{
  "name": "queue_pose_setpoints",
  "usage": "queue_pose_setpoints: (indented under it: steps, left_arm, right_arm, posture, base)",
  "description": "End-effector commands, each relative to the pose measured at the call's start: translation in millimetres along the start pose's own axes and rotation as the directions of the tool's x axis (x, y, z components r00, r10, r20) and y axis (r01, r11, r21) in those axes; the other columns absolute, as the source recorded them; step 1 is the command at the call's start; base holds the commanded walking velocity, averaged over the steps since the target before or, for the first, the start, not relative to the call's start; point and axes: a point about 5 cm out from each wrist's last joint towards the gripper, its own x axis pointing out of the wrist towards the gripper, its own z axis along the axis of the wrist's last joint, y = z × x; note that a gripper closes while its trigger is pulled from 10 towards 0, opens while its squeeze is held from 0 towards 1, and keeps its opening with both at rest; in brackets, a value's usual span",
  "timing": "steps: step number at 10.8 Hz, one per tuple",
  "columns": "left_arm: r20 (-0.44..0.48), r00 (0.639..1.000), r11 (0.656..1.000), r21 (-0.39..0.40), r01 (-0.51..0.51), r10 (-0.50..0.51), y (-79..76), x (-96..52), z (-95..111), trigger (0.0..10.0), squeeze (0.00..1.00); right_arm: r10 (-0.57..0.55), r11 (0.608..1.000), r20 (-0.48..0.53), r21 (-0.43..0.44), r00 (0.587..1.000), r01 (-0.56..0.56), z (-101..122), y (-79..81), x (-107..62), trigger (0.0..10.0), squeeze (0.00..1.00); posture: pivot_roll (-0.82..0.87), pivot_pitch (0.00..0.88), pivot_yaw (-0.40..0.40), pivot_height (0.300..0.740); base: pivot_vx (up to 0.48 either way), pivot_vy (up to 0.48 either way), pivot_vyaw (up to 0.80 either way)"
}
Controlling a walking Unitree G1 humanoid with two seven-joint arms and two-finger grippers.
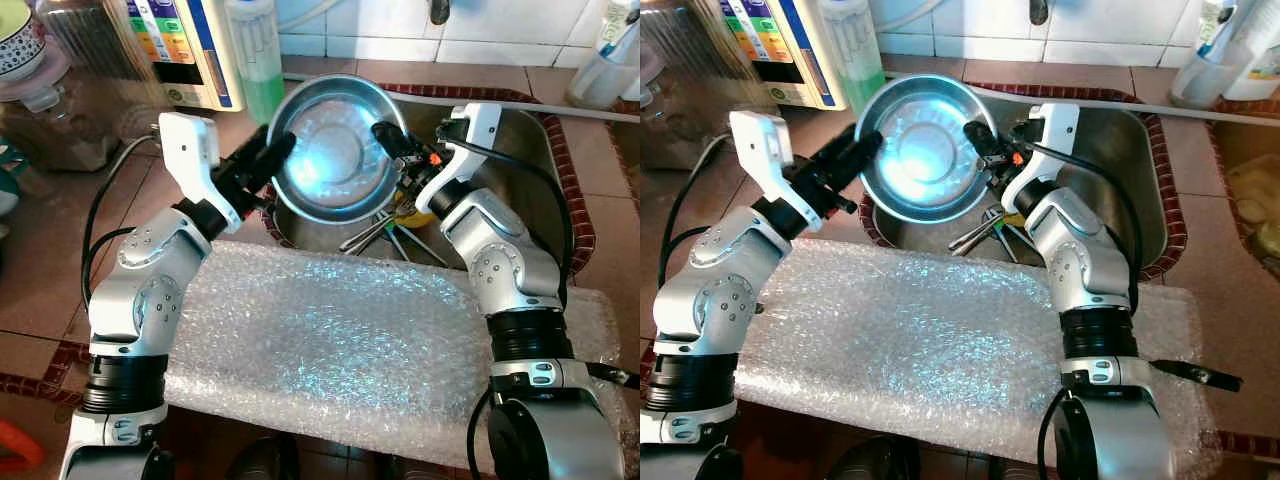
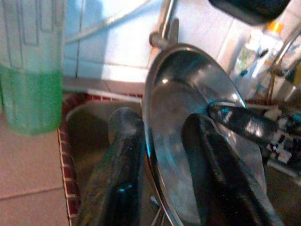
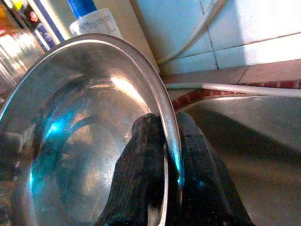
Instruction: Kitchen organization
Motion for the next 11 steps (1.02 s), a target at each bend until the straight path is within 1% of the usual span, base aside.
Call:
queue_pose_setpoints:
  steps: [1,2,3,4,5,6,7,8,9,10,11]
  left_arm:
    - [-0.044,0.975,0.976,-0.018,0.216,-0.216,-30.5,3.0,-8.9,10.0,1.0]
    - [-0.1,0.975,0.98,-0.01,0.198,-0.198,-22.1,-2.3,-16.1,10.0,1.0]
    - [-0.143,0.974,0.984,0.004,0.177,-0.174,-11.7,-9.6,-23.5,10.0,1.0]
    - [-0.182,0.973,0.988,0.022,0.151,-0.144,-2.1,-17.1,-31.4,10.0,1.0]
    - [-0.208,0.969,0.989,0.028,0.144,-0.135,2.5,-21.9,-37.4,10.0,1.0]
    - [-0.247,0.962,0.992,0.036,0.125,-0.112,8.8,-27.7,-47.6,10.0,1.0]
    - [-0.262,0.959,0.992,0.044,0.12,-0.105,10.1,-29.0,-51.8,10.0,1.0]
    - [-0.276,0.955,0.99,0.056,0.131,-0.111,10.3,-30.3,-55.7,10.0,1.0]
    - [-0.293,0.948,0.986,0.071,0.15,-0.123,9.6,-31.0,-58.7,10.0,1.0]
    - [-0.303,0.945,0.984,0.089,0.156,-0.122,10.4,-31.7,-60.3,10.0,1.0]
    - [-0.306,0.945,0.983,0.096,0.154,-0.118,11.4,-32.4,-60.6,10.0,1.0]
  right_arm:
    - [-0.192,0.979,0.054,-0.056,0.98,0.195,13.4,-18.0,-1.2,0.0,0.0]
    - [-0.257,0.957,0.06,-0.124,0.964,0.263,15.7,-28.1,-5.8,0.0,0.0]
    - [-0.321,0.918,0.051,-0.228,0.946,0.324,14.9,-41.7,-14.0,0.0,0.0]
    - [-0.354,0.885,0.034,-0.311,0.934,0.347,12.4,-51.6,-22.4,0.0,0.0]
    - [-0.384,0.864,0.032,-0.341,0.923,0.371,11.2,-57.5,-27.6,0.0,0.0]
    - [-0.437,0.816,0.025,-0.409,0.899,0.408,6.3,-67.1,-37.2,0.0,0.0]
    - [-0.448,0.811,-0.004,-0.423,0.894,0.405,-0.7,-69.7,-40.4,0.0,0.0]
    - [-0.457,0.816,-0.034,-0.415,0.889,0.403,-10.8,-71.3,-42.0,0.7,0.0]
    - [-0.463,0.834,-0.086,-0.379,0.882,0.401,-22.4,-72.5,-43.0,5.4,0.35]
    - [-0.458,0.846,-0.113,-0.36,0.882,0.393,-28.9,-72.2,-43.3,9.3,1.0]
    - [-0.451,0.858,-0.128,-0.334,0.883,0.389,-32.5,-70.8,-42.7,10.0,1.0]
  posture:
    - [-0.05,0.253,0.104,0.74]
    - [-0.05,0.256,0.105,0.74]
    - [-0.06,0.258,0.106,0.74]
    - [-0.07,0.257,0.105,0.74]
    - [-0.07,0.255,0.105,0.74]
    - [-0.08,0.252,0.105,0.74]
    - [-0.08,0.249,0.108,0.74]
    - [-0.08,0.247,0.106,0.74]
    - [-0.08,0.245,0.106,0.74]
    - [-0.07,0.244,0.105,0.74]
    - [-0.07,0.243,0.104,0.74]
  base:
    - [0.0,0.0,0.0]
    - [0.0,0.0,0.0]
    - [0.0,0.0,0.0]
    - [0.0,0.0,0.0]
    - [0.0,0.0,0.0]
    - [0.0,0.0,0.0]
    - [0.0,0.0,0.0]
    - [0.0,0.0,0.0]
    - [0.0,0.0,0.0]
    - [0.0,0.0,0.0]
    - [0.0,0.0,0.0]
